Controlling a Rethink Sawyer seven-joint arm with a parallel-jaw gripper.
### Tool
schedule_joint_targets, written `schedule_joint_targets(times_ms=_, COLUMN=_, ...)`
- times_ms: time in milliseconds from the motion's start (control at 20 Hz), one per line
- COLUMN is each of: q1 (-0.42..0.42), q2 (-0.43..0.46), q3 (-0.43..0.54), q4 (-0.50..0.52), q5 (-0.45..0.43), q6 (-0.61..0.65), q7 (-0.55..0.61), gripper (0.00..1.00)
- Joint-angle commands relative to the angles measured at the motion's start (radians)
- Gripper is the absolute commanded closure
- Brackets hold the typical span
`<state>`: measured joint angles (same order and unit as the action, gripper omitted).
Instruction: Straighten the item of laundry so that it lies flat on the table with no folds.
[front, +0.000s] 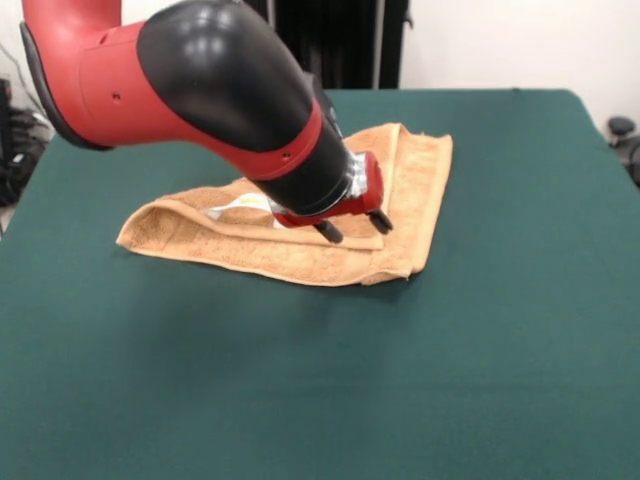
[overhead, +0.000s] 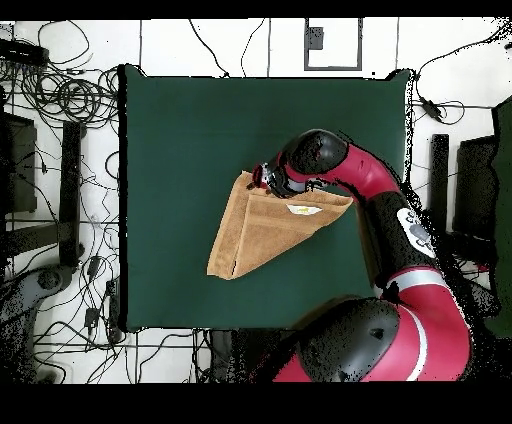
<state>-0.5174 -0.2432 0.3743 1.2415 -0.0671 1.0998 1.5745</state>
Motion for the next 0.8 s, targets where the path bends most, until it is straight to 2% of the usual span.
schedule_joint_targets(times_ms=50, q1=0.010, q2=0.080, q3=0.036, q4=0.121, q5=0.042, q6=-0.023, q7=0.078, gripper=0.00)
schedule_joint_targets(times_ms=300, q1=0.008, q2=0.100, q3=0.037, q4=0.108, q5=0.025, q6=-0.079, q7=0.070, gripper=0.00)
schedule_joint_targets(times_ms=800, q1=0.013, q2=0.106, q3=0.032, q4=0.102, q5=0.016, q6=-0.109, q7=0.080, gripper=0.00)
